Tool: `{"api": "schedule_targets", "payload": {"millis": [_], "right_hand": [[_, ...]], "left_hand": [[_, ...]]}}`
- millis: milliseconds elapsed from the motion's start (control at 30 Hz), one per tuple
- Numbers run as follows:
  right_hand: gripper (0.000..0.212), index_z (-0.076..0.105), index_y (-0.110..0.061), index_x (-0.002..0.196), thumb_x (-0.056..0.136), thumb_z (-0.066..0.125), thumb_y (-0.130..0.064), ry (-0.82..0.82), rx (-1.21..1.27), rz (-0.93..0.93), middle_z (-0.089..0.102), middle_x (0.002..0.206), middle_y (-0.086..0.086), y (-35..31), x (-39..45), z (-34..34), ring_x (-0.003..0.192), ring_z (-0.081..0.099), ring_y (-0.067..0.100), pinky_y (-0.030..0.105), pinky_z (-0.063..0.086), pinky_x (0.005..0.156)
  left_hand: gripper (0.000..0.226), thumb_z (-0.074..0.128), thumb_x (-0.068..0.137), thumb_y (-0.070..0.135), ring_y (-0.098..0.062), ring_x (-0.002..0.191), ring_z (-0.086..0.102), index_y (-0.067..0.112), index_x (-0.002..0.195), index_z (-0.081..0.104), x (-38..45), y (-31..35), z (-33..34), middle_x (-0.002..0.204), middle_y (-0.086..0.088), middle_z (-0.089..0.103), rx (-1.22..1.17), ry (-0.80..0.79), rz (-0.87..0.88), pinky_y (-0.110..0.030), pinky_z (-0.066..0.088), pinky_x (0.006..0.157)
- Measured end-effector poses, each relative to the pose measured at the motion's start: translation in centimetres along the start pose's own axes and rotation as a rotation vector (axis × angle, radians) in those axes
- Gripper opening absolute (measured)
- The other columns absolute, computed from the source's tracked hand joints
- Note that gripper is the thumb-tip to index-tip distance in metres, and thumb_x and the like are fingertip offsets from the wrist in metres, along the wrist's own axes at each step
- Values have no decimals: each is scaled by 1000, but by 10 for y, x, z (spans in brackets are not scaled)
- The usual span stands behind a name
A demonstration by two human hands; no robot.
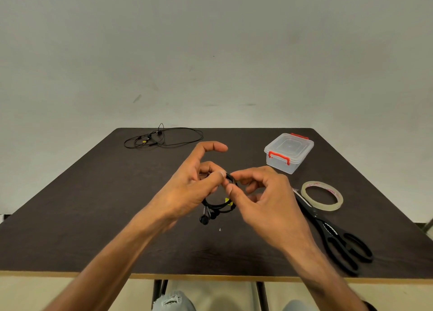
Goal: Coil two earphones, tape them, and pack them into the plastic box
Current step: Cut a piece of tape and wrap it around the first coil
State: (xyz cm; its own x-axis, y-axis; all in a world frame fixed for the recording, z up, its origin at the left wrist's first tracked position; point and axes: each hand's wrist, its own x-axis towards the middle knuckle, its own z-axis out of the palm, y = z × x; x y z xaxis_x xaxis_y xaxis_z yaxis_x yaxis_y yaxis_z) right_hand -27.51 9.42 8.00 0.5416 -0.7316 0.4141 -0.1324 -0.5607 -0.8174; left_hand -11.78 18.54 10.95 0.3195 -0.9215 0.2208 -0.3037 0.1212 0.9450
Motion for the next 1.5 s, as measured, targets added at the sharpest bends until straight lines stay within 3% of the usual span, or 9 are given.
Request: {"api": "schedule_targets", "payload": {"millis": [300,500,667,800,1067,1200,1300,1433,1500], "right_hand": [[61,66,-39,134,78,88,-48,-37,-2,18,57,112,-19,5,-8,-1,107,55,-2,23,57,84],[45,67,-39,135,93,67,-54,-52,54,-19,56,118,-20,10,-18,-5,114,59,4,28,57,86],[24,74,-31,124,104,60,-28,101,33,-148,61,113,-16,7,-24,-6,105,64,5,16,53,79],[39,78,-24,116,92,67,6,205,-99,-302,64,115,-8,10,-23,-3,109,65,12,21,55,88],[26,75,-11,87,80,71,14,319,-113,-384,63,113,2,11,-19,-2,112,63,11,23,53,90],[31,69,-16,89,86,65,15,398,96,-272,67,100,1,9,-11,-10,97,67,19,39,58,83],[24,76,-23,100,96,70,0,338,305,-94,76,99,-5,6,3,-19,95,73,17,43,63,87],[11,82,-22,100,93,77,-13,86,374,23,80,97,-5,7,11,-27,95,74,12,43,64,89],[12,82,-23,100,93,77,-15,12,374,57,80,98,-4,7,9,-27,98,74,13,39,63,90]], "left_hand": [[45,57,102,8,-7,70,54,39,133,49,1,2,6,84,0,70,22,14,-6,-29,47,76],[44,58,102,10,-8,71,53,40,133,48,1,2,6,86,-1,70,13,29,-8,-29,44,77],[42,58,102,10,-8,71,53,38,131,49,2,4,12,84,1,70,12,49,4,-29,44,76],[41,58,102,11,-8,71,53,37,132,49,3,5,13,85,0,70,-9,52,22,-28,43,75],[38,58,103,13,-8,71,54,36,131,49,4,9,15,85,0,70,-18,45,46,-31,44,78],[36,58,103,12,-9,70,52,35,130,50,3,10,16,84,1,69,-7,50,49,-31,44,78],[38,58,103,11,-10,72,52,35,130,50,3,10,17,83,2,68,28,37,58,-34,43,79],[39,56,103,9,-4,73,57,34,133,48,2,13,19,86,-1,70,89,3,90,-30,45,80],[40,57,104,9,-11,80,63,34,133,47,3,12,19,88,-4,71,111,3,111,-32,48,84]]}}
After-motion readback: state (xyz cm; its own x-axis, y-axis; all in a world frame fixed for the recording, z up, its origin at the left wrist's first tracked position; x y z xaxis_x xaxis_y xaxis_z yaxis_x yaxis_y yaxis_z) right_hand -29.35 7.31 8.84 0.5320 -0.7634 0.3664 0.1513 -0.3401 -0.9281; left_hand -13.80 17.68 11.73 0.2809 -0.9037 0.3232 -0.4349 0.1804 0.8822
